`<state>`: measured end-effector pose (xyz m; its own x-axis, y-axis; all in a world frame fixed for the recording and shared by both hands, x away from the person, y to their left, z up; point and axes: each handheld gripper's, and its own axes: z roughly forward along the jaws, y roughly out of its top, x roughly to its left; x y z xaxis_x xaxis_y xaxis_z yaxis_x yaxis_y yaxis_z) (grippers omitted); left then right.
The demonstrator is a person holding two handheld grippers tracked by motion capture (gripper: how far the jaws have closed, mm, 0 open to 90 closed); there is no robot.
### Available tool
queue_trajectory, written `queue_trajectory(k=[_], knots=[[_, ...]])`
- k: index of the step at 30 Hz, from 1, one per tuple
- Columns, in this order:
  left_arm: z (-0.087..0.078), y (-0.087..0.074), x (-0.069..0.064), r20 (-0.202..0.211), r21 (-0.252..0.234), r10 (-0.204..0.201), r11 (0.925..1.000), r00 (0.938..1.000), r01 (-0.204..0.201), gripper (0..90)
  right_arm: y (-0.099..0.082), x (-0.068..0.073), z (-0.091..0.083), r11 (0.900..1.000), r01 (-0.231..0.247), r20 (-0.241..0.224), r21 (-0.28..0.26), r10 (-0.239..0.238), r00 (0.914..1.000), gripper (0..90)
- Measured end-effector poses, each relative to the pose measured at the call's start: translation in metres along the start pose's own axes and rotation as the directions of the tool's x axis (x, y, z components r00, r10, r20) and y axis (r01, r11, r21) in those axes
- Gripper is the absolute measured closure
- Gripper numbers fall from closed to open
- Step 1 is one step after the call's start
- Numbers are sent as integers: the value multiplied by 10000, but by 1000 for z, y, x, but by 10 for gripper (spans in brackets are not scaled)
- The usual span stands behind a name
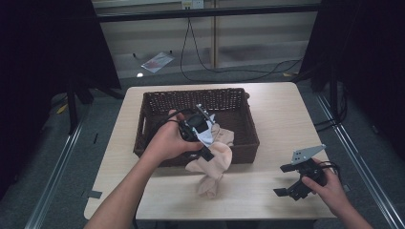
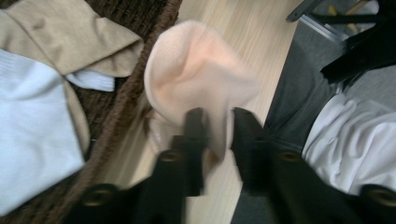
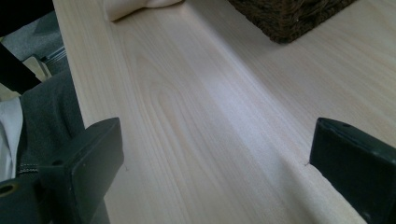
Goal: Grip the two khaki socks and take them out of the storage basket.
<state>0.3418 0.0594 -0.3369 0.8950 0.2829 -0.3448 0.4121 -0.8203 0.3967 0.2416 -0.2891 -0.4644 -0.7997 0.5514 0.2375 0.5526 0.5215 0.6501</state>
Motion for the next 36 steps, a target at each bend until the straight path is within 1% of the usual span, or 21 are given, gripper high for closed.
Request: queue_trajectory(k=[1,2,3,4,6,7,9,11,12,14,15,16,18,19,20,22,23,25,26,31,36], knots=[[3,-1,1,-180,8,19,10000,9998,-19,559,-1,0,0,10000,28,44,66,-28,10000,22],[3,-1,1,-180,8,19,10000,9998,-19,530,-1,0,0,10000,34,32,62,-34,10000,21],[4,-3,1,-346,-8,-14,10000,9994,14,478,-1,1,0,10000,30,16,39,-30,10000,22],[5,-4,1,-314,-98,-19,10000,9995,16,448,-1,1,0,10000,3,10,6,-3,10000,22],[5,-6,1,-376,-78,-34,10000,9993,31,402,-1,1,-1,10000,10,23,-15,-10,10000,21],[5,-7,1,-303,-19,-4,10000,9995,3,366,-1,1,-1,10000,21,34,-15,-21,10000,21],[6,-10,1,-458,-158,-12,9999,9989,5,331,-1,1,0,10000,2,0,9,-2,10000,21],[6,-12,3,-525,-97,53,9999,9986,-58,280,0,1,0,10000,1,-12,11,-1,10000,22],[8,-14,2,-627,-281,-17,9996,9980,-1,261,0,1,0,10000,-2,-11,14,2,10000,21],[7,-15,2,-685,-158,19,9999,9977,-30,223,-1,1,0,10000,8,-6,13,-8,10000,22],[8,-17,3,-753,-270,-4,9996,9972,-17,209,-1,1,0,10000,5,1,-2,-5,10000,22],[8,-19,3,-791,-292,71,9995,9968,-95,191,-1,1,0,10000,19,3,-13,-19,10000,22],[8,-20,2,-800,-288,25,9996,9968,-49,159,-1,1,0,10000,9,-1,-4,-9,10000,21],[9,-21,3,-886,-344,115,9993,9960,-146,159,-1,1,0,10000,9,-1,-4,-9,10000,21],[9,-24,2,-934,-491,66,9987,9956,-112,127,-1,1,0,10000,7,-6,1,-7,10000,21],[8,-25,2,-847,-479,106,9987,9964,-147,119,-1,1,0,10000,5,-4,5,-5,10000,22],[9,-28,2,-828,-649,32,9979,9966,-86,114,-1,1,0,10000,5,-5,6,-5,10000,22],[8,-31,3,-924,-607,26,9981,9957,-82,101,-1,1,0,10000,22,-32,0,-22,10000,21],[9,-33,3,-953,-697,7,9975,9955,-73,98,-1,1,0,10000,3,-40,7,-3,10000,22],[10,-43,4,-965,-983,-80,9952,9953,-15,82,-1,1,0,10000,27,-26,-11,-27,10000,22],[10,-52,4,-957,-1083,-83,9941,9954,-21,81,-1,1,0,10000,11,-27,21,-11,10000,21]])
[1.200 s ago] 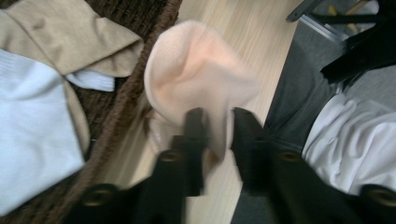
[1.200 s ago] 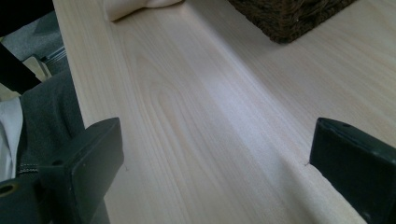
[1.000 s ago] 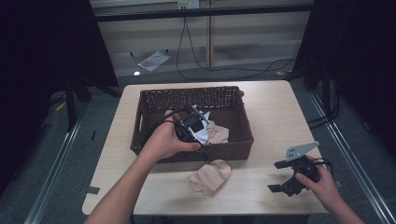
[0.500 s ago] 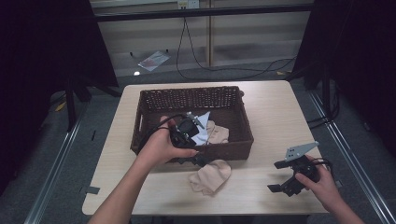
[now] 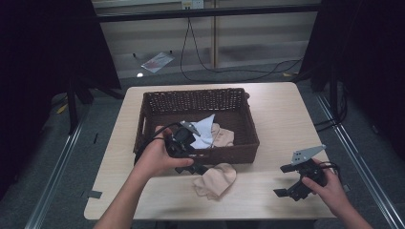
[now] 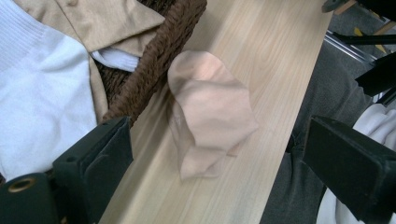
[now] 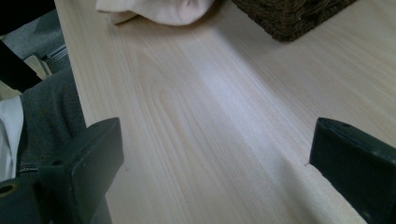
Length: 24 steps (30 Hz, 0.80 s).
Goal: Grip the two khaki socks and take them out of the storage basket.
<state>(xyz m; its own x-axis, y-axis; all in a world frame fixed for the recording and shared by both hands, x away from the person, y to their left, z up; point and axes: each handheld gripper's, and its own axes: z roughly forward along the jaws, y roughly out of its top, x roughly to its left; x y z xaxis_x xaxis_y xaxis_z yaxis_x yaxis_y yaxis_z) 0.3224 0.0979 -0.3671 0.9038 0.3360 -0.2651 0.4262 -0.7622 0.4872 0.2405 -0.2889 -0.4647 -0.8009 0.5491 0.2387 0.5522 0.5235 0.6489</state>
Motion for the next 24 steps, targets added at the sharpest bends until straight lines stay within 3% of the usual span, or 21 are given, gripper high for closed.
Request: queue_trajectory(k=[13,19,23,24], knots=[[11,-24,-4,-56,-453,116,9989,9999,-118,71,0,0,0,10000,11,-5,-36,-11,10000,21],[17,-35,-5,-80,-489,60,9988,10000,-64,70,0,0,-1,10000,-58,34,-17,58,10000,21],[21,-41,-4,-28,-360,351,9987,9994,-352,69,0,0,0,10000,-56,22,-22,56,10000,21],[23,-43,-5,-63,-416,233,9989,9997,-236,69,0,0,-1,10000,-57,31,-20,57,10000,21]])
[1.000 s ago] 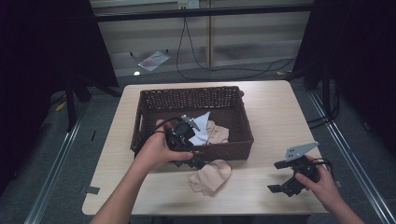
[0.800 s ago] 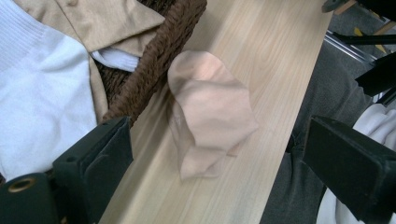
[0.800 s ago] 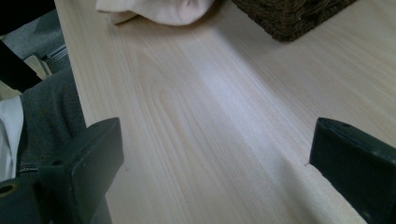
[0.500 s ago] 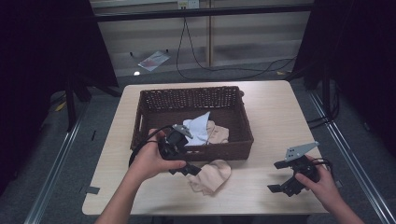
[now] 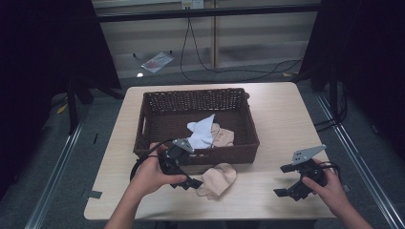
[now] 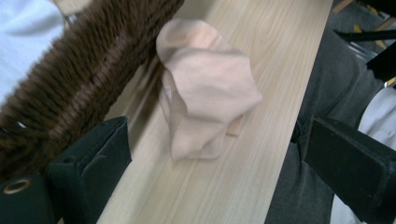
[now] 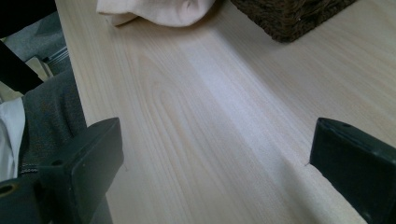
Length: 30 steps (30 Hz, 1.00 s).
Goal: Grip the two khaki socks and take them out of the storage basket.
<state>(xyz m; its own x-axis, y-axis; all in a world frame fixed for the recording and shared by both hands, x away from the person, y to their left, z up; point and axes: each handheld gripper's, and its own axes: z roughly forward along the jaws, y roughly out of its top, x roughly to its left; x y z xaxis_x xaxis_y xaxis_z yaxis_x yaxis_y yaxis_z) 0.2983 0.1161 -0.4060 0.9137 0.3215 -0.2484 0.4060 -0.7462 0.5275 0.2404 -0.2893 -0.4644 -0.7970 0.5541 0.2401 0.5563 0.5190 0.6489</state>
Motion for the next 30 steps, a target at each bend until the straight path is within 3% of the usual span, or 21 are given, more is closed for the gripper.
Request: queue_trajectory(k=[12,16,23,30], knots=[[18,-21,5,-55,-139,101,9999,9999,-102,64,0,0,0,10000,39,-62,-78,-39,10000,21],[18,-26,7,-217,-309,229,9992,9995,-236,64,0,0,0,10000,41,-56,-75,-42,10000,20],[21,-36,9,-401,-272,109,9996,9991,-120,64,0,0,0,10000,74,-68,-33,-75,9999,20],[25,-43,12,-382,-208,166,9996,9991,-174,59,0,1,-1,10000,62,-51,-15,-62,10000,21]])
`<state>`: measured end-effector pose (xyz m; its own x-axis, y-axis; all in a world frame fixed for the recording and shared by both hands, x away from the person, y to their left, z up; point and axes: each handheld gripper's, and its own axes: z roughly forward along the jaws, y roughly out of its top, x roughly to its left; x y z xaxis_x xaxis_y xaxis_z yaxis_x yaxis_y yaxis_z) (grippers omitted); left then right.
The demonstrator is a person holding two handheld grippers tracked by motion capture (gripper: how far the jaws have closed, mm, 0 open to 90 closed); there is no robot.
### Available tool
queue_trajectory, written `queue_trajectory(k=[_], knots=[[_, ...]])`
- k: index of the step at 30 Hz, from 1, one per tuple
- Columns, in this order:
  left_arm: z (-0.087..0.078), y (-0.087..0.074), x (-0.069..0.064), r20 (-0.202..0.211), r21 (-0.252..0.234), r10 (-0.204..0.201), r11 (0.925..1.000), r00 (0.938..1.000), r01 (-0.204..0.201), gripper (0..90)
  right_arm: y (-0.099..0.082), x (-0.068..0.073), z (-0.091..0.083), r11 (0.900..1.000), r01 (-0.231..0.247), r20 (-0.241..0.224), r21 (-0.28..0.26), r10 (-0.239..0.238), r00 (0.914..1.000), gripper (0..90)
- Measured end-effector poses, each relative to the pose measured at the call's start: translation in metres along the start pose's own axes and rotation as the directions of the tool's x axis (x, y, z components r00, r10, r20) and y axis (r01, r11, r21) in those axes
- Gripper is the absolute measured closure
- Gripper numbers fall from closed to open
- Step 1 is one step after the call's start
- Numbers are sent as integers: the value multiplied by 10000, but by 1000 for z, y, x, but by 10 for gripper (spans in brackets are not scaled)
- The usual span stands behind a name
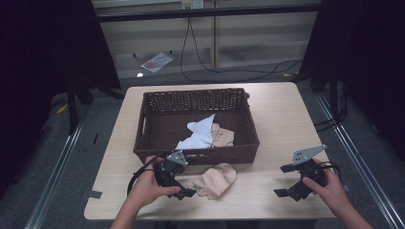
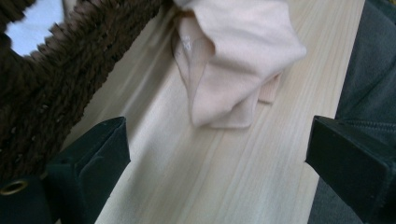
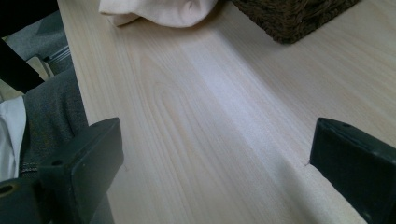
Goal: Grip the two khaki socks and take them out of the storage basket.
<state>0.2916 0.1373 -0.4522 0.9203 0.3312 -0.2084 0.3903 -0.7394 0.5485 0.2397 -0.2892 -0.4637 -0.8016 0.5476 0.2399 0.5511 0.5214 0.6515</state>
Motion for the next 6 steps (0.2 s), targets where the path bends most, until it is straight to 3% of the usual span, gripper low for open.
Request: queue_trajectory(k=[3,6], knots=[[-1,-1,1,-120,49,45,10000,9999,-44,59,0,0,0,10000,32,17,12,-32,10000,21],[0,1,-1,-283,-244,80,9997,9996,-87,59,0,0,0,10000,29,-5,-9,-29,10000,21]])
